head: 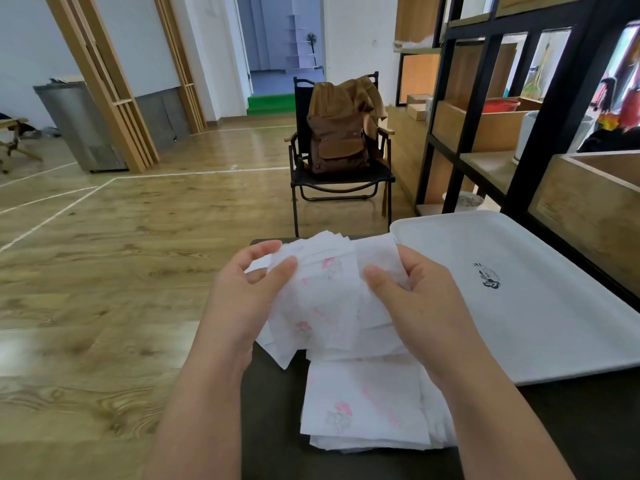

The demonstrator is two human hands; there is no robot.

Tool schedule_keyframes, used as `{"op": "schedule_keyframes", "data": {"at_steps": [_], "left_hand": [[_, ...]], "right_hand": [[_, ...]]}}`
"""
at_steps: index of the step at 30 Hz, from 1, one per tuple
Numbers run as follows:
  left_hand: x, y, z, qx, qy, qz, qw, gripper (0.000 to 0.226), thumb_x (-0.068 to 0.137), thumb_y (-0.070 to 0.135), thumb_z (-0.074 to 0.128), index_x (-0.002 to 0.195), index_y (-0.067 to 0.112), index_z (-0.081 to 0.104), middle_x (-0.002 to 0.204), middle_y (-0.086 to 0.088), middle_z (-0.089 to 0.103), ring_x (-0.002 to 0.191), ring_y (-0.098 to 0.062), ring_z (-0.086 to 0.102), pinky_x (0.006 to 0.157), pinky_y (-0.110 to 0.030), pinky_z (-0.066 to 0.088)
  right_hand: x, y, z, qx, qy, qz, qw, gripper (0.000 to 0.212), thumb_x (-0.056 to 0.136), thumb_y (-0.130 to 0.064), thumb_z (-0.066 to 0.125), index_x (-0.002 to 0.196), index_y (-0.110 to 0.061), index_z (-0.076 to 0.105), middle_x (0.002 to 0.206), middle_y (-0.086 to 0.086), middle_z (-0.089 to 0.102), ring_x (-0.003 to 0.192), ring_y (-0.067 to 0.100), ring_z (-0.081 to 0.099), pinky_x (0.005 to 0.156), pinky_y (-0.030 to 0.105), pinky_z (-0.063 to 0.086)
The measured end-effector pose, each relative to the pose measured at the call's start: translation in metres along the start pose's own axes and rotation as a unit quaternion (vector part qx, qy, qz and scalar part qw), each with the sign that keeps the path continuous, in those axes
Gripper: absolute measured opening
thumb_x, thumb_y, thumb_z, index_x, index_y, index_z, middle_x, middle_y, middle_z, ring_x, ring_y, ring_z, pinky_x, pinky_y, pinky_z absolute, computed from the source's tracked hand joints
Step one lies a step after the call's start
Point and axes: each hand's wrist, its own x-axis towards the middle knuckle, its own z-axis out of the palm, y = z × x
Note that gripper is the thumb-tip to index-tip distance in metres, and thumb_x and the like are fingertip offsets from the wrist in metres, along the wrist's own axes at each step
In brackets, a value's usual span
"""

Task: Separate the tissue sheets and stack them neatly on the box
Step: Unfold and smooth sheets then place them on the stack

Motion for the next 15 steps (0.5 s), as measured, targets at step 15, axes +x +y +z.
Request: {"op": "schedule_keyframes", "data": {"at_steps": [15], "left_hand": [[0.015,-0.03,-0.004,0.117,0.197,0.003,0.973,0.016,0.093,0.018,0.061,0.099,0.03,0.069,0.101,0.008,0.068,0.101,-0.019,0.066,0.085,-0.036,0.053]], "right_hand": [[-0.002,-0.006,-0.024,0.02,0.103,-0.056,0.993,0.022,0.096,-0.025,0.057,0.091,-0.042,0.07,0.093,-0.014,0.074,0.088,0.008,0.069,0.076,0.04,0.059]]}}
